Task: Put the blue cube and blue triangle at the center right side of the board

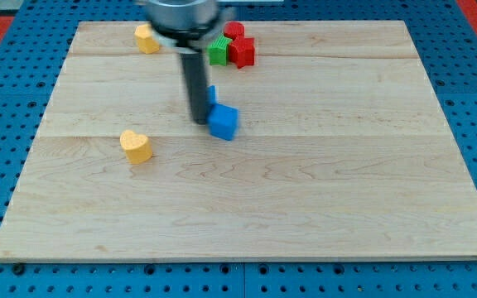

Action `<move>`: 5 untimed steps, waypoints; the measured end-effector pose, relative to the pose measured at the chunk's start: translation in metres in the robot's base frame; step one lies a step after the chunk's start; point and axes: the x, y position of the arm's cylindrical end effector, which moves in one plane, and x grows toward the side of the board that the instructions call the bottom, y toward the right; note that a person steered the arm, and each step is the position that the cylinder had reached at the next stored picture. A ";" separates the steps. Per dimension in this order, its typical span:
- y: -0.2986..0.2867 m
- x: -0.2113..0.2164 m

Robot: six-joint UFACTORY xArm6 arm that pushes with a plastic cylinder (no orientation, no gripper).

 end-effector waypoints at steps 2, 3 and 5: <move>0.100 0.052; 0.118 0.071; 0.184 -0.002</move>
